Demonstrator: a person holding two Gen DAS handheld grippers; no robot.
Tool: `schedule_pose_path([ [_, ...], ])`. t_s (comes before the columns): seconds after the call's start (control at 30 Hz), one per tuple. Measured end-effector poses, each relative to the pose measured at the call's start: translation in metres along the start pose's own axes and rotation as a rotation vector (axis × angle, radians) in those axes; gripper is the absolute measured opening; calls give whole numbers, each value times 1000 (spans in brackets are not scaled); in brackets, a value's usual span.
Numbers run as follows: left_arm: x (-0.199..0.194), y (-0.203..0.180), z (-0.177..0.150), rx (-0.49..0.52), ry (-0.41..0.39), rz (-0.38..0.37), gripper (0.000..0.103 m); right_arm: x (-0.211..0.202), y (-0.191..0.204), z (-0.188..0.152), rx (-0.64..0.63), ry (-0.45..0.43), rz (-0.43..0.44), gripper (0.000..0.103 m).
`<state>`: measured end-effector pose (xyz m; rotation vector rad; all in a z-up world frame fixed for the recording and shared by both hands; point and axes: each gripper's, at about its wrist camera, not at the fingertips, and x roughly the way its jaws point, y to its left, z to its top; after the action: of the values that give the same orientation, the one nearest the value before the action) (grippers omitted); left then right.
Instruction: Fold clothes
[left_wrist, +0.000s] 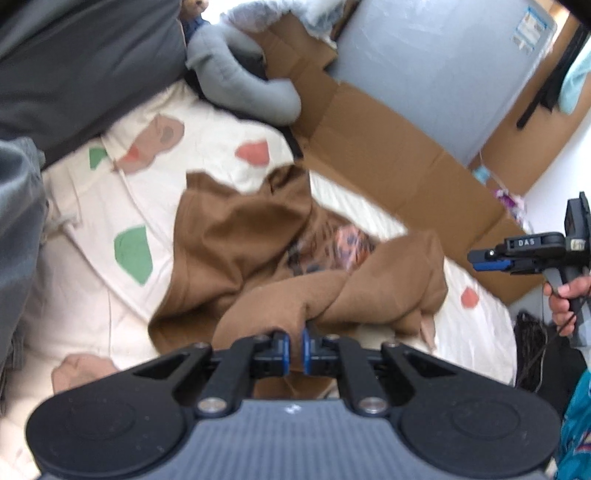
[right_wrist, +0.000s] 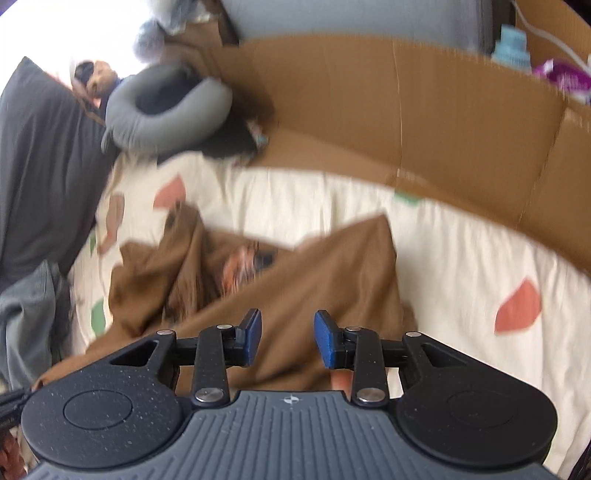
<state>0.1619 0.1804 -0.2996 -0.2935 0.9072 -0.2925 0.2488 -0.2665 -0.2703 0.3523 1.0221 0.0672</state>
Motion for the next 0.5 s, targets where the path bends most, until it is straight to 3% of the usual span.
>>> schedule_pose_path([
  [0.2,-5,7,0,32,30,61,18,10,-12,-40,64,19,44,39],
  [0.37,-1,19,7,58,19,133,45,28,-23,-69,135,27,101,42],
  [0.5,14,31,11,90,7,176,58,54,-27,-91,211,48,157,43],
])
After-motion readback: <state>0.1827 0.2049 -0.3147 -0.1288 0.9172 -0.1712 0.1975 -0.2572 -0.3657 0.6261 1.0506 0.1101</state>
